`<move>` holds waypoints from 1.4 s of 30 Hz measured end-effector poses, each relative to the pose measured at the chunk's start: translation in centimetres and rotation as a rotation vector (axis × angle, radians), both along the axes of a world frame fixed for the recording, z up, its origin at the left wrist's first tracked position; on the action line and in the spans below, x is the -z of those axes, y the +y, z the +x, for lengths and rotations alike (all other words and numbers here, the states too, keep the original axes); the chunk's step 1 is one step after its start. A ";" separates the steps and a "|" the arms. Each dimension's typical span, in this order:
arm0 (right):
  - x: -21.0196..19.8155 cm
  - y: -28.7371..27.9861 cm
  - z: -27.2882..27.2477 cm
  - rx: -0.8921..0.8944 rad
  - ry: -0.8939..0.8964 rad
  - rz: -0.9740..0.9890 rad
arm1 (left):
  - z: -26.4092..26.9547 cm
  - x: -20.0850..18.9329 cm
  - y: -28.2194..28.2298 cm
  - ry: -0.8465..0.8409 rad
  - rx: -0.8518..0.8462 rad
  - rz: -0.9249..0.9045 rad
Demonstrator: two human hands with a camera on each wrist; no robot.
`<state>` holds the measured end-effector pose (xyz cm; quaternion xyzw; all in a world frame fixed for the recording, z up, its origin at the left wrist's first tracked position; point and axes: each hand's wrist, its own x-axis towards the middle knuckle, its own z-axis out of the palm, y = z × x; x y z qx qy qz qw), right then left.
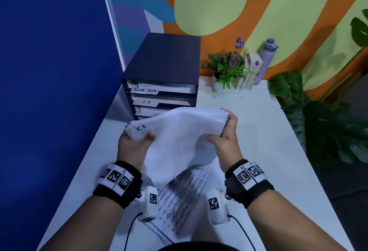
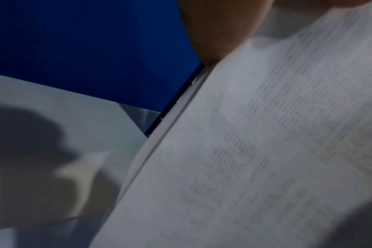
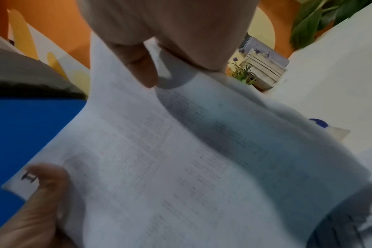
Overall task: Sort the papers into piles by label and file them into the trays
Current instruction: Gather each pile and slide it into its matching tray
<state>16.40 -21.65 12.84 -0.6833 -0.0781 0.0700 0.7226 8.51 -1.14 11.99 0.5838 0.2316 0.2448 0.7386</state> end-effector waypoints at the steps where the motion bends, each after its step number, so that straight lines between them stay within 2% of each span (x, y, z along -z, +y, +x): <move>1: 0.3 -0.2 -0.2 0.043 0.032 0.012 | 0.1 0.1 -0.3 -0.007 0.008 0.011; 5: 1.4 -0.9 -1.1 0.040 0.128 0.094 | -0.3 1.1 -0.5 0.024 0.033 0.050; 9: 2.5 -0.5 -1.2 0.001 0.225 0.059 | -1.0 3.1 0.0 0.122 0.110 0.049; 13: 2.4 0.4 -1.4 0.013 0.173 0.058 | 0.0 2.8 -1.0 0.170 0.032 0.075; 19: 3.0 -0.2 -2.1 0.106 0.093 0.065 | -0.1 1.3 -1.4 0.034 -0.020 0.053; 23: 2.9 -0.6 -2.8 0.028 0.026 0.046 | 0.0 0.3 -1.6 -0.054 -0.146 0.047; 27: 2.5 -0.6 -3.5 -0.035 -0.041 0.042 | 1.3 -1.5 -2.2 0.005 -0.292 0.050; 33: 2.6 -1.0 -4.3 -0.036 -0.069 0.077 | 2.2 -2.4 -2.0 0.009 -0.349 0.037; 37: 2.9 -0.9 -3.4 -0.049 -0.016 0.111 | 1.8 -2.0 -1.5 -0.045 -0.295 0.125; 40: 2.7 -0.7 -2.6 0.006 0.075 0.185 | 0.6 -1.2 -1.0 -0.112 -0.085 0.158; 42: 2.5 -1.0 -2.1 0.027 0.127 0.248 | -0.1 0.3 -0.2 -0.054 0.073 0.140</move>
